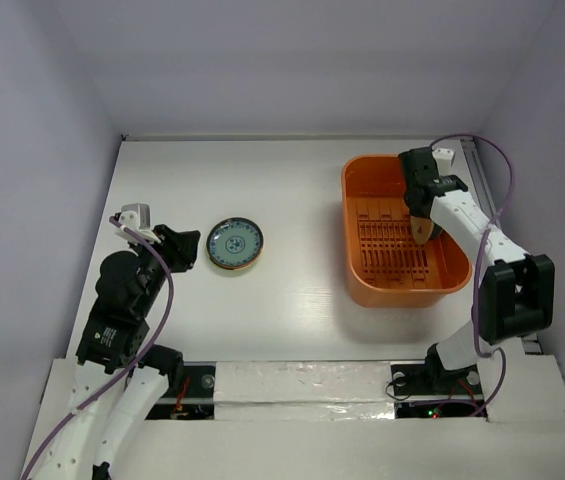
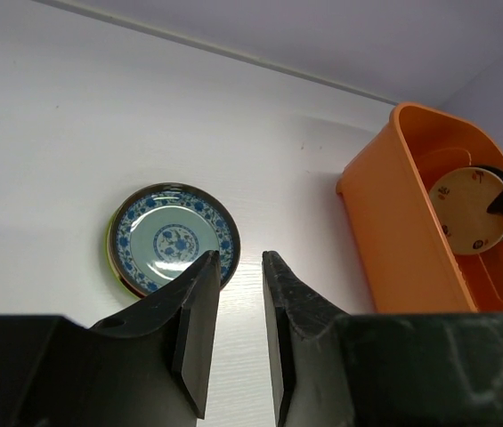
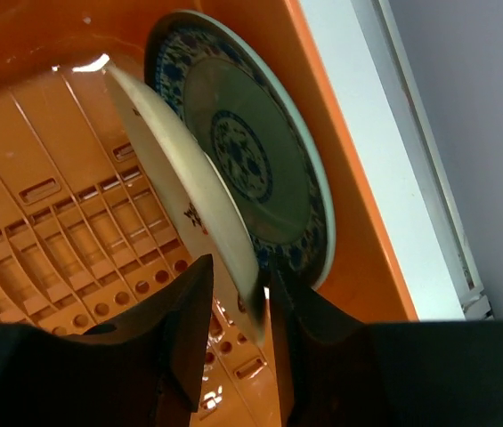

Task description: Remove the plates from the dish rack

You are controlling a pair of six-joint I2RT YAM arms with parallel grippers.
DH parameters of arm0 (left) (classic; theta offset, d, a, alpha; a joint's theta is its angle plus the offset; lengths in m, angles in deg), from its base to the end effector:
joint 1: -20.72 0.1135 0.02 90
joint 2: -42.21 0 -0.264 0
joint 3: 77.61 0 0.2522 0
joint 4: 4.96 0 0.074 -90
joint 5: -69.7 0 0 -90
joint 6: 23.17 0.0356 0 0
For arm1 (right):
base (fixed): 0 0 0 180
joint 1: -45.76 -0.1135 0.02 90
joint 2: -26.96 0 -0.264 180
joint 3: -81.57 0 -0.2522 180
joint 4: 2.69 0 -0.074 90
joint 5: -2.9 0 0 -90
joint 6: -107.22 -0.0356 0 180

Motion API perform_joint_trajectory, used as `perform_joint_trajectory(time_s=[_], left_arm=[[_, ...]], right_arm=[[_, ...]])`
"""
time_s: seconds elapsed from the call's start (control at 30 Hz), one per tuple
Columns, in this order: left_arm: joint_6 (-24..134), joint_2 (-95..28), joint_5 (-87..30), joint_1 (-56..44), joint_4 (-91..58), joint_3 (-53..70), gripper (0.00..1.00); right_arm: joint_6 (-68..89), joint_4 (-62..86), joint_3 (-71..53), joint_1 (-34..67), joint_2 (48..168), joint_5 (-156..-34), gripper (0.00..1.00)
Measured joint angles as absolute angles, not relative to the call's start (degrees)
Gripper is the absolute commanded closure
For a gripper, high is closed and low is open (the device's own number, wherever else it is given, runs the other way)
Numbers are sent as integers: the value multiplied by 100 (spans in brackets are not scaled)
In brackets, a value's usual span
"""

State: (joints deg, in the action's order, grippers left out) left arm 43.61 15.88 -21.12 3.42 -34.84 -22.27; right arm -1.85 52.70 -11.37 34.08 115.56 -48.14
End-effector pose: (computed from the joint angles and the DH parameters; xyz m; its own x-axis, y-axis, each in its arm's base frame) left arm 0.1082 -0.0342 0.3512 -0.1359 -0.3706 -0.9188 0.2801 0.8752 -0.3944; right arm 0.3190 0.0431 0.2854 -0.7173 0.1111 -0.6879 0.4369 0.8408 -0.3197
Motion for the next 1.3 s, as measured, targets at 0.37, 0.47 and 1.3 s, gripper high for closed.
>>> perform_joint_trajectory(time_s=[0.37,0.47,1.3], left_arm=[[4361,1588,-2112,342,-3484,-2227,77],[4359,1588,-2112,342,-3484,-2227,77],[4359,1632,-2068,342,-3484,-2227,74]], right_arm=[[139,5401,-717,3414,11755,-4847,92],[200,5539,-518,3377,11641,-4832,98],[-1282,3124,690,190,12308,-8125,99]])
